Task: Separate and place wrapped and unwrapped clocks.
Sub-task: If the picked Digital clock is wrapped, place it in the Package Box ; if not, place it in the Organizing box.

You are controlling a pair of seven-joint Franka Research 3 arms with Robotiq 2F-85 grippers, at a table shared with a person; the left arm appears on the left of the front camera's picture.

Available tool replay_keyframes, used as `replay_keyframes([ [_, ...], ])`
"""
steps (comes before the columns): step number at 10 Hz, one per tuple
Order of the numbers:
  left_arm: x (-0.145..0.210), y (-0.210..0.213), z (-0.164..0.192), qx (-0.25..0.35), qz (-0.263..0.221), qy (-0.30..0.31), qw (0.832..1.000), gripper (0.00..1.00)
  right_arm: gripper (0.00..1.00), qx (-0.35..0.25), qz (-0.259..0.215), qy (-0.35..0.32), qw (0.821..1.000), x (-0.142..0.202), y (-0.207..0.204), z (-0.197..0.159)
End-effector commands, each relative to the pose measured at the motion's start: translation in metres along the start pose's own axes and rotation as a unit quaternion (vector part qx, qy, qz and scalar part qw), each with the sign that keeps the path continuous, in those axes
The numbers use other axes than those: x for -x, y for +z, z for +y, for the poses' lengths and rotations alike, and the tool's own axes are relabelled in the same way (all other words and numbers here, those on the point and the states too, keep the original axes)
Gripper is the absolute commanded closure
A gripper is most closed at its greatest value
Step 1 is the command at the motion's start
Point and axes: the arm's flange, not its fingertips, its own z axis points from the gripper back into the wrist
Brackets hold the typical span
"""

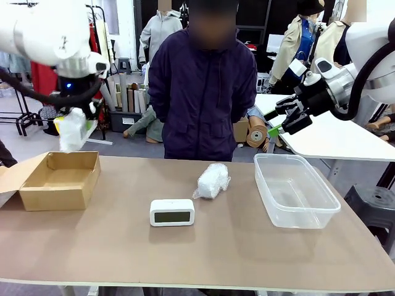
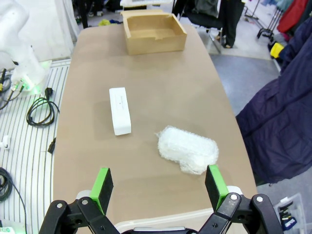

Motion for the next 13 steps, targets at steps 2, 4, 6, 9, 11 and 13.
replay_keyframes([
  [2,0.016,-0.039,0.031,-0.044,-0.047,-0.009,0.998,1.0,0.0,0.0,-0.005,0.002,1.0,-0.002,0.001,0.0],
  [4,0.011,-0.055,0.043,-0.039,-0.034,0.008,0.999,1.0,0.0,0.0,-0.005,0.002,1.0,-0.002,0.001,0.0],
  [6,0.013,-0.055,0.04,-0.037,-0.029,0.0,0.999,1.0,0.0,0.0,-0.005,0.002,1.0,-0.002,0.001,0.0],
  [9,0.013,-0.055,0.04,-0.037,-0.029,0.0,0.999,1.0,0.0,0.0,-0.005,0.002,1.0,-0.002,0.001,0.0],
  [11,0.009,-0.076,0.034,-0.011,-0.017,0.011,1.0,1.0,0.0,0.0,-0.005,0.002,1.0,-0.002,0.001,0.0],
  [13,0.008,-0.109,0.042,-0.006,-0.019,0.045,0.999,1.0,0.0,0.0,-0.005,0.002,1.0,-0.002,0.001,0.0],
])
